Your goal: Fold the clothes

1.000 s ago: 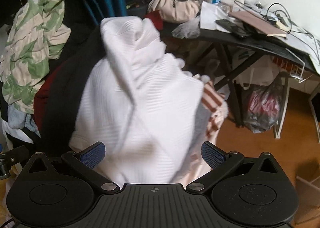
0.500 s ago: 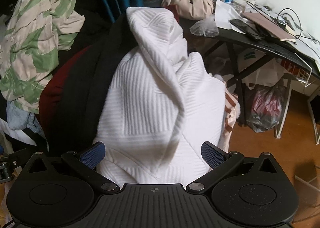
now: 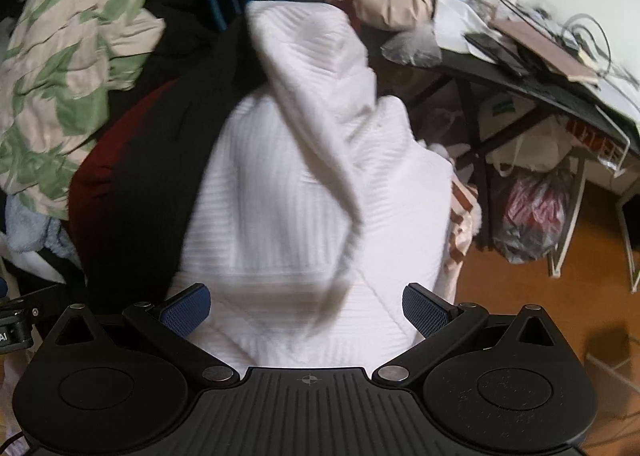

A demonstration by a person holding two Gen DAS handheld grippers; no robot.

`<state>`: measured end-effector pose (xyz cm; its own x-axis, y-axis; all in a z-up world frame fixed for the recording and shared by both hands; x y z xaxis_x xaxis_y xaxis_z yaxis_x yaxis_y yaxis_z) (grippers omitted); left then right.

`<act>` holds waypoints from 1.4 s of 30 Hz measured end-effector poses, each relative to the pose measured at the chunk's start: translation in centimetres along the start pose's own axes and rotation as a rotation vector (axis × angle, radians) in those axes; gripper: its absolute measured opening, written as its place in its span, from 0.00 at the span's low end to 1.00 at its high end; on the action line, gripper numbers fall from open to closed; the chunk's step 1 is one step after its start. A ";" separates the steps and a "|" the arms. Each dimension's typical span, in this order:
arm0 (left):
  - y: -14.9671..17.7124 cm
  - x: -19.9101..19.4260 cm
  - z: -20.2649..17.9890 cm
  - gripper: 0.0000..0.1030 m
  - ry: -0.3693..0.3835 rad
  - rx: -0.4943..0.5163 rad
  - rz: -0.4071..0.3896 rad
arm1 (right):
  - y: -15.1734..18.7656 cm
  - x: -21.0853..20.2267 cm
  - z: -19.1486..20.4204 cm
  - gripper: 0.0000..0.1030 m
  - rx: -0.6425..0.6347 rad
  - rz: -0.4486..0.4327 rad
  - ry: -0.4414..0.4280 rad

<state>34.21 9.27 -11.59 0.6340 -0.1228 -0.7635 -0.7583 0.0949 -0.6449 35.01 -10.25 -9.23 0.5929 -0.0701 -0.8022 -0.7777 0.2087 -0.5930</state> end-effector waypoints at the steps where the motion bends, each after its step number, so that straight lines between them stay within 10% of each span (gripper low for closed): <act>1: -0.1 0.1 -0.3 1.00 -0.008 0.005 -0.002 | -0.1 0.3 -0.6 0.99 0.014 0.005 -0.002; 27: -1.1 -2.7 -6.8 1.00 -0.435 -0.246 -0.026 | -7.8 6.2 -6.4 0.99 -0.174 -0.054 -0.332; 42: -9.9 -8.0 0.4 1.00 -0.493 -0.283 -0.274 | -19.1 0.6 -3.9 0.99 -0.133 -0.305 -0.458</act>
<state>36.72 9.75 0.88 0.7552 0.3703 -0.5408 -0.5263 -0.1492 -0.8371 49.36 -18.08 1.33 0.8020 0.3283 -0.4991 -0.5591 0.1183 -0.8206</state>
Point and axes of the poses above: each gripper's, at about its wrist camera, not at the fingertips, and x roughly the way its jaws point, z to its left, y to its underside, the point moved 6 cm from there along x, roughly the way its jaws point, and after that the axes turned 9 degrees about -z, right-handed, at the moved point
